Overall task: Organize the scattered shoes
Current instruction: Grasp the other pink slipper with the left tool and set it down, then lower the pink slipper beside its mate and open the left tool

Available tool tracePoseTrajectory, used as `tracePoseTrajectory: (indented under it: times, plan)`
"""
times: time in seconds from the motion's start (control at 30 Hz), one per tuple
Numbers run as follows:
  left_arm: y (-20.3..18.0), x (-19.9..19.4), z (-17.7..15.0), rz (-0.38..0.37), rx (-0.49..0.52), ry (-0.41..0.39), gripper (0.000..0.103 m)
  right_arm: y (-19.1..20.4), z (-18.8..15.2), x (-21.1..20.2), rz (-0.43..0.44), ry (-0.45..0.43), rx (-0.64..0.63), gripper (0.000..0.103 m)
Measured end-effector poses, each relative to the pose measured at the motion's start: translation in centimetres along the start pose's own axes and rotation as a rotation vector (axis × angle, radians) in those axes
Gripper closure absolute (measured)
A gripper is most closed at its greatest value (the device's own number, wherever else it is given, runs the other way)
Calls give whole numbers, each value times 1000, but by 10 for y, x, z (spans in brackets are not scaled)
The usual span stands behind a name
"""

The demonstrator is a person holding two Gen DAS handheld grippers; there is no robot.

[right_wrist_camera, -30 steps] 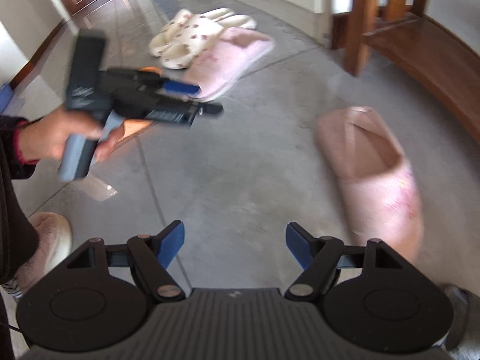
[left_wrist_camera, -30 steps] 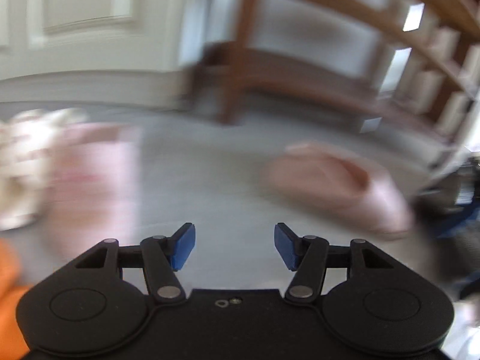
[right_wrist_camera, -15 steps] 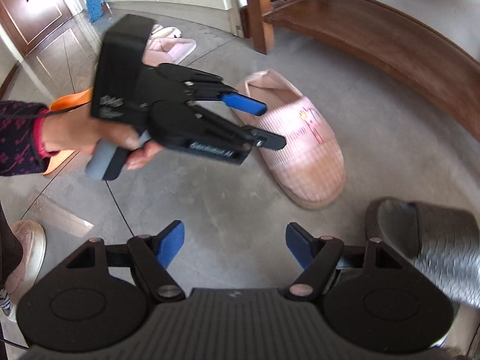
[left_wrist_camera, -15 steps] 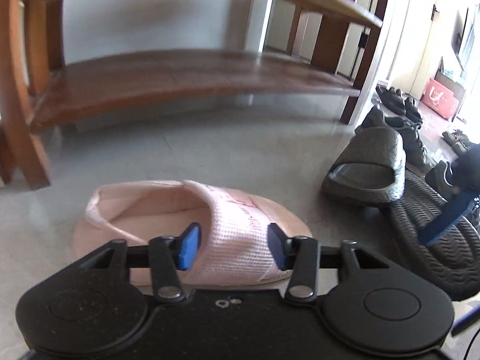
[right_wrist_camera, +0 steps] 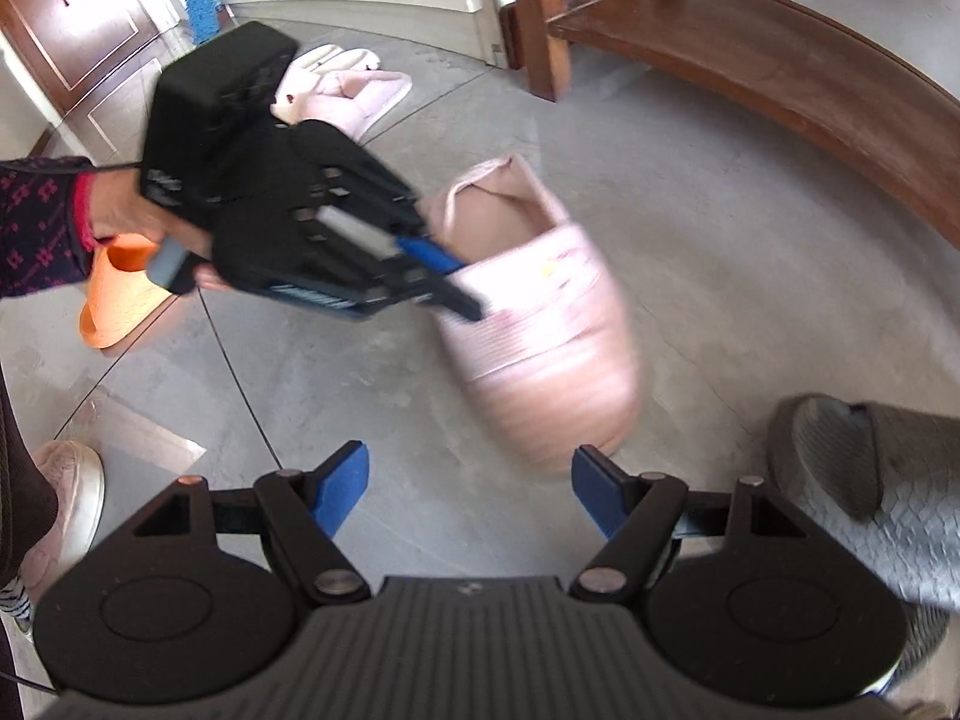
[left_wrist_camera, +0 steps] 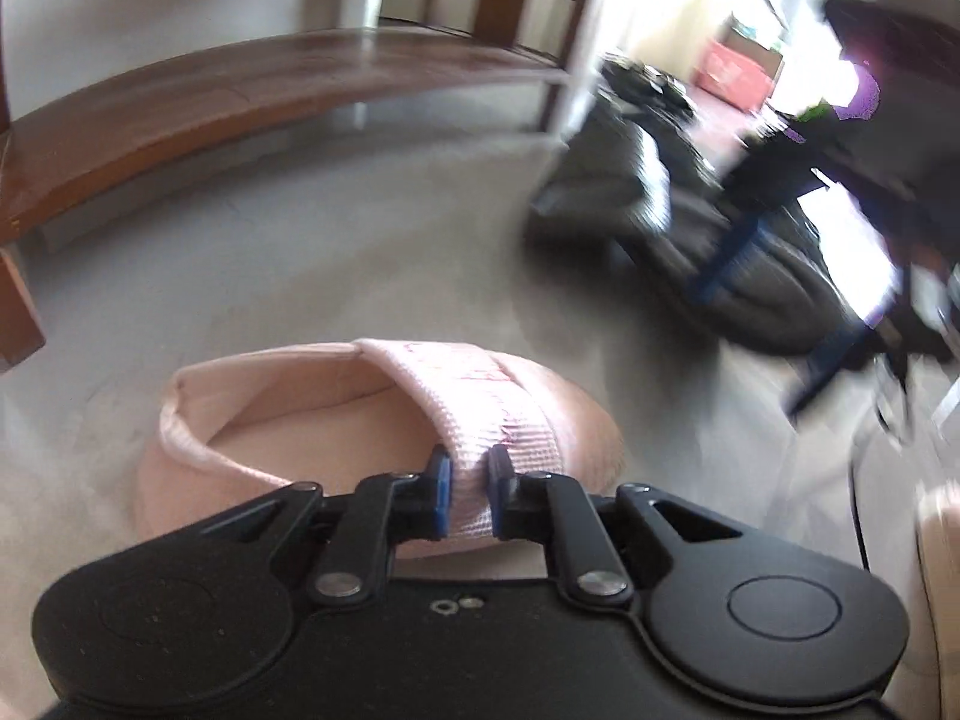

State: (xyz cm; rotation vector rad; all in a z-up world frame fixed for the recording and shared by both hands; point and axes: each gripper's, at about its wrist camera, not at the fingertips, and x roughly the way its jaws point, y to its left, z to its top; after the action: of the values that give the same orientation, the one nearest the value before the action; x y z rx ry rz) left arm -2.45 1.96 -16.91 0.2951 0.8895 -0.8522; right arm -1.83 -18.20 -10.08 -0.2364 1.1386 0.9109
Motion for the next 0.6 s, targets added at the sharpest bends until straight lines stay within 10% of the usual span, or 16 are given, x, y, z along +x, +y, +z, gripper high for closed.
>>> tracePoseTrajectory:
  times: [0.27,0.6]
  plan:
    - [15,-62,-38,247,-163,-96,79,21,22,31,47,34,-25,26]
    - [-28,-109,-93,308,-501,-252,65,17,71,82,25,25,51,26]
